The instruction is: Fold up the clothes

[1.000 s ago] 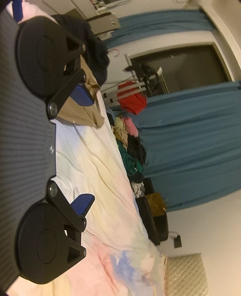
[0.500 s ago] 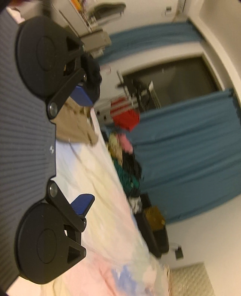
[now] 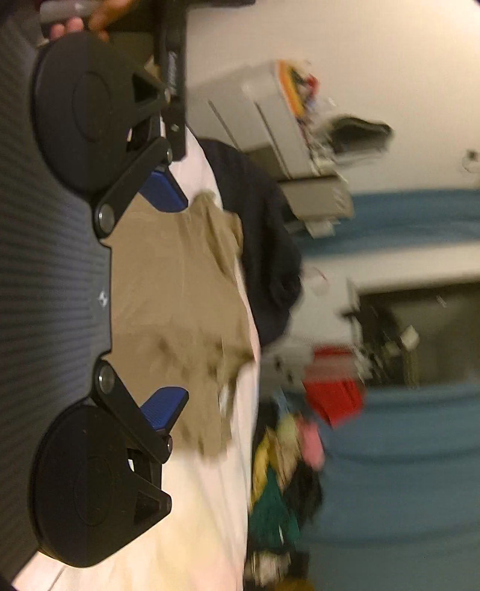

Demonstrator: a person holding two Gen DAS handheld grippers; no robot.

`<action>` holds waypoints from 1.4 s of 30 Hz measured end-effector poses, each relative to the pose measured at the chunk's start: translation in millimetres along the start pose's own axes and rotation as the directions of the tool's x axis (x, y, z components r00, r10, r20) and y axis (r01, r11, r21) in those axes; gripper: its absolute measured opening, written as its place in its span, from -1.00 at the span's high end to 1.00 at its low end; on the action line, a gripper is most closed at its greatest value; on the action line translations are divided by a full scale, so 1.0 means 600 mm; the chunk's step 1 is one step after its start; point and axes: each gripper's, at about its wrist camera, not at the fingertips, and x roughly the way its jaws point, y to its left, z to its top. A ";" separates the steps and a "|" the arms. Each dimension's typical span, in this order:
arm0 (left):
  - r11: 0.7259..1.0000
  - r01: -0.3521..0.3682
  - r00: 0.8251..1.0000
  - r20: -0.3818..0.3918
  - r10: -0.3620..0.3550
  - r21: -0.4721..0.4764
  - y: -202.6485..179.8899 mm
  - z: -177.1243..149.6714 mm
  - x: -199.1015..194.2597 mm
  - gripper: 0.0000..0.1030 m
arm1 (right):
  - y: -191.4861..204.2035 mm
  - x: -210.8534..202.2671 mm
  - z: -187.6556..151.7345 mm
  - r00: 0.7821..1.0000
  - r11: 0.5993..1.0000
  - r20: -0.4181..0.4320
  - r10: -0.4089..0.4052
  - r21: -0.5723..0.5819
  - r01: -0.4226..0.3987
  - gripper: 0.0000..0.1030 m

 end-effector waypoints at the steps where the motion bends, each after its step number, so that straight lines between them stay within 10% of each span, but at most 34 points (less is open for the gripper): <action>1: 1.000 -0.022 1.000 0.003 0.022 -0.018 0.023 0.007 0.007 -0.97 | 0.009 0.044 0.008 1.000 1.000 -0.018 0.022 -0.007 -0.022 -0.96; 15: 0.866 -0.070 0.985 0.101 0.137 -0.495 0.252 0.016 0.060 -0.91 | 0.202 0.532 0.000 0.954 0.976 -0.241 0.179 -0.078 -0.203 -0.33; 19: 0.882 -0.062 0.989 0.087 0.116 -0.468 0.242 0.011 0.075 -0.91 | 0.208 0.553 -0.006 0.967 0.986 -0.248 0.062 -0.132 -0.097 0.77; 25: 0.885 -0.027 0.992 0.098 0.082 -0.465 0.229 0.004 0.080 -0.91 | 0.142 0.453 0.049 0.999 1.000 -0.040 0.009 -0.009 -0.009 0.79; 30: 0.886 -0.051 0.992 0.076 0.097 -0.461 0.204 0.001 0.077 -0.90 | 0.023 0.368 0.100 0.983 0.978 0.086 -0.162 0.143 0.149 0.79; 39: 0.932 -0.048 0.999 0.007 0.054 -0.360 0.142 -0.019 0.098 -0.90 | -0.205 0.278 -0.005 0.892 0.810 -0.097 -0.442 0.383 0.443 0.74; 42: 0.951 -0.041 0.999 -0.008 0.041 -0.307 0.119 -0.024 0.110 -0.90 | -0.230 0.250 -0.030 0.886 0.793 -0.109 -0.451 0.407 0.453 0.11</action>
